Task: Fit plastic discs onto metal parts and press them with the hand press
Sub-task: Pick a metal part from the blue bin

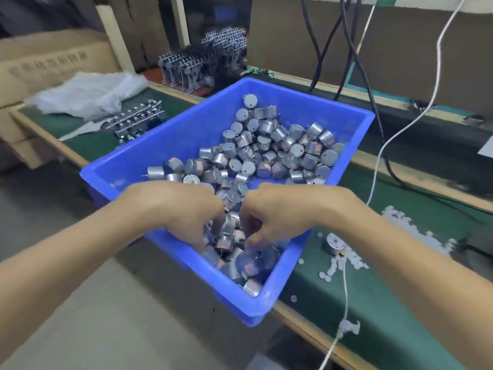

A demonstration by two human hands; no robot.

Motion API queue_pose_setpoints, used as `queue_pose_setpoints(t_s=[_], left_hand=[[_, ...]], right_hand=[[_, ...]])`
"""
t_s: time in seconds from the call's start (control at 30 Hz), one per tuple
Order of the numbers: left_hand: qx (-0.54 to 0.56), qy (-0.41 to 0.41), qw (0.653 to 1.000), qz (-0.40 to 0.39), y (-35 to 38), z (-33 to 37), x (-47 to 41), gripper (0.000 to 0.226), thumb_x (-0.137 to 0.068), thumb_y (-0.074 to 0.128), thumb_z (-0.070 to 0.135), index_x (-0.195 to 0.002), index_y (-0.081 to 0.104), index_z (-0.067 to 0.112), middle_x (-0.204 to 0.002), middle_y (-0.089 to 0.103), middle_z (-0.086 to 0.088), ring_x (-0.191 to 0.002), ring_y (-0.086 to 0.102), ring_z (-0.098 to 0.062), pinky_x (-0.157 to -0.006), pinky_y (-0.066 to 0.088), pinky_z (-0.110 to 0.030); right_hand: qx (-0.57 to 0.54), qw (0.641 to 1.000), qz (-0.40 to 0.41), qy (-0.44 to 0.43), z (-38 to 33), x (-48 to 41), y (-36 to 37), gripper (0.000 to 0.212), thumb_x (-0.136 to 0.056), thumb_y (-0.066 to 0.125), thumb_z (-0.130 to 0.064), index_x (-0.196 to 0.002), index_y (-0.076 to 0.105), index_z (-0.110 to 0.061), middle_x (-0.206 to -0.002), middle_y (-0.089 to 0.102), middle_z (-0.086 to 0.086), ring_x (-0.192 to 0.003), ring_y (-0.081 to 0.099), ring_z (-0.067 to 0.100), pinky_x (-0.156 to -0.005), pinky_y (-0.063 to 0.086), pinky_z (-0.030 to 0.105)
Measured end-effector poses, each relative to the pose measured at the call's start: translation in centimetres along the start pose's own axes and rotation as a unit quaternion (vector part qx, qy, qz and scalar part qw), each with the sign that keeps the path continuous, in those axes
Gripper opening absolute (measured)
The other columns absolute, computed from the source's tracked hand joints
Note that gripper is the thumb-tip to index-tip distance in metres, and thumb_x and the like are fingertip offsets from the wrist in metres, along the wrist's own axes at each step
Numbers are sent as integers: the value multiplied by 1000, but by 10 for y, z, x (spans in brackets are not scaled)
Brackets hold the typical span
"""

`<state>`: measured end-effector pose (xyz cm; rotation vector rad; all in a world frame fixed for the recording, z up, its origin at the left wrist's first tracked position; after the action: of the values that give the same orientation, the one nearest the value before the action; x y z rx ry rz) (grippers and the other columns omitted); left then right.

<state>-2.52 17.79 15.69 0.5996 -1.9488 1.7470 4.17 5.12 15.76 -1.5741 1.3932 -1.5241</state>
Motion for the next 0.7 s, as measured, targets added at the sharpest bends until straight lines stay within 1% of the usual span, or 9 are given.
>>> queue_pose_setpoints(t_s=[0.07,0.13,0.23,0.3,0.4,0.5,0.57,0.6,0.7], left_hand=[[-35,-22,999,-16,4,5,-11,42,-73,72,44,-110,60,28,-70,47,13,-70,51,-10,-60,38,-26],[-66,-46,996,-32,8,8,-17,48,-71,72,51,-105,59,20,-74,48,9,-80,53,-19,-60,37,-27],[-67,-51,996,-29,11,7,-19,44,-69,73,52,-91,54,19,-71,44,8,-77,50,-20,-49,29,-26],[-62,-46,997,1,11,3,-16,36,-70,74,45,-92,55,24,-70,42,11,-75,47,-18,-48,25,-25],[-47,-42,993,102,8,3,-4,34,-72,71,44,-99,54,31,-67,39,12,-67,41,-12,-47,22,-24],[3,-33,960,277,-4,14,15,33,-75,58,57,-101,49,38,-59,39,13,-60,35,-7,-47,19,-24],[19,-44,929,367,-13,29,30,39,-72,41,61,-101,47,35,-63,43,10,-64,39,-17,-47,21,-27],[38,-40,911,409,-17,39,38,42,-70,39,59,-101,49,32,-64,46,8,-64,42,-21,-47,25,-29],[117,10,832,542,-23,82,58,29,-75,55,44,-91,60,21,-52,37,6,-53,46,-28,-50,40,-33]], right_hand=[[-24,1000,11,9,0,0,4,18,-86,63,-29,-91,70,-12,-78,65,0,-71,53,13,-56,41,25],[-55,998,41,14,3,2,6,19,-87,61,-30,-94,68,-14,-75,61,-4,-65,49,6,-62,42,27],[-89,992,91,4,6,5,8,17,-89,60,-30,-91,67,-14,-65,52,-13,-64,46,0,-69,47,31],[-100,988,118,-2,8,7,9,16,-89,59,-28,-88,67,-15,-64,54,-12,-65,45,-3,-74,49,34],[-110,982,155,-11,8,9,11,16,-90,58,-28,-91,67,-14,-77,65,-3,-70,49,6,-78,48,37],[-136,963,229,-34,6,20,8,22,-88,63,-32,-97,65,-11,-84,68,1,-76,58,15,-77,45,33],[-201,928,310,-41,7,37,8,27,-85,68,-31,-97,62,-8,-88,69,1,-78,63,14,-74,47,30],[-262,901,342,-46,7,48,8,26,-84,70,-28,-97,60,-8,-90,68,1,-78,65,13,-73,49,30],[-473,791,377,-90,11,86,17,28,-77,75,-23,-89,51,-15,-91,63,7,-72,65,22,-67,52,42]])
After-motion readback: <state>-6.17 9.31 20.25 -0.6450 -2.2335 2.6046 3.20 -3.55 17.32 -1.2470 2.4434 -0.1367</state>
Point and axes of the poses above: each hand's wrist, its own x-axis away from the middle knuckle, its own y-axis out of the palm, z = x × y, the point moved 1 cm from there along -x, towards the middle knuckle
